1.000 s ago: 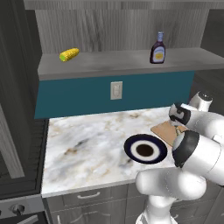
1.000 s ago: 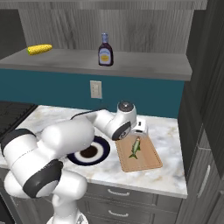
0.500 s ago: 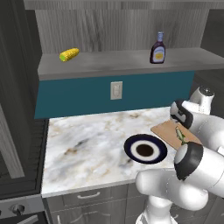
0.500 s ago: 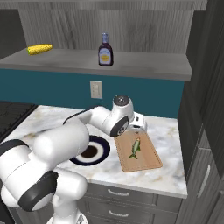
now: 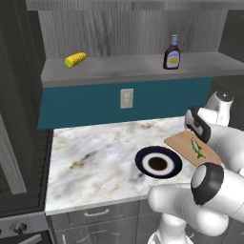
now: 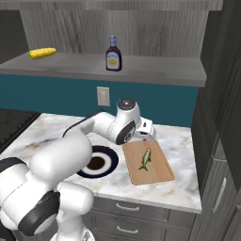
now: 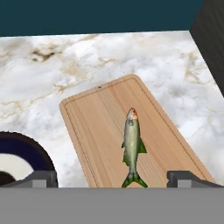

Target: Pick the fish from the plate and place it on the cutting board. Then pick the condiment bottle from the cabinet and place it next to the cutting board.

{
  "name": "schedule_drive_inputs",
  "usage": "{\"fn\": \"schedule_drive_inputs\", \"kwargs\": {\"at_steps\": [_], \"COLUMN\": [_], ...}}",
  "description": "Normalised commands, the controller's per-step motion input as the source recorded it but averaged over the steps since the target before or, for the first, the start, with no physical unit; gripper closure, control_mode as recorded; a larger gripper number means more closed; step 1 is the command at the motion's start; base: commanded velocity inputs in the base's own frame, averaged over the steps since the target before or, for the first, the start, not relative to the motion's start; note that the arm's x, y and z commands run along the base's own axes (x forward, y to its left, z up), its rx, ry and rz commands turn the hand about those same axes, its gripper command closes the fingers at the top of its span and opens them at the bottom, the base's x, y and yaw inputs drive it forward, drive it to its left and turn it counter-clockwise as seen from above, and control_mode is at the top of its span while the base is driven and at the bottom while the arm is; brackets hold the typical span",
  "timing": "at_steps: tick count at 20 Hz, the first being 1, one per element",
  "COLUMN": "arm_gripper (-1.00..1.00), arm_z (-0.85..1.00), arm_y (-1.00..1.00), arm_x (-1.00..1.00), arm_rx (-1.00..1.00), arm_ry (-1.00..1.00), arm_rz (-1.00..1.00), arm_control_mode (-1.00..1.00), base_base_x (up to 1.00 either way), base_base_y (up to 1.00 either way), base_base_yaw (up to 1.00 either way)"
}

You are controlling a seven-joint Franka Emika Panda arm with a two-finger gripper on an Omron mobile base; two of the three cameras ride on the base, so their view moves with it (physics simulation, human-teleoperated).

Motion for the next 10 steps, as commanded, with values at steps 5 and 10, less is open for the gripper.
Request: {"fn": "schedule_drive_inputs", "kwargs": {"at_steps": [5,10], "arm_gripper": [-1.00,-1.00], "arm_z": [0.13,0.13], "arm_y": [0.06,0.07], "arm_x": [-0.10,-0.15], "arm_rx": [0.00,0.00], "arm_ry": [0.00,0.00], "arm_rz": [-0.01,-0.01], "arm_control_mode": [-1.00,-1.00], "base_base_x": [0.00,0.00], "base_base_y": [0.00,0.00], "base_base_yaw": [0.00,0.00]}}
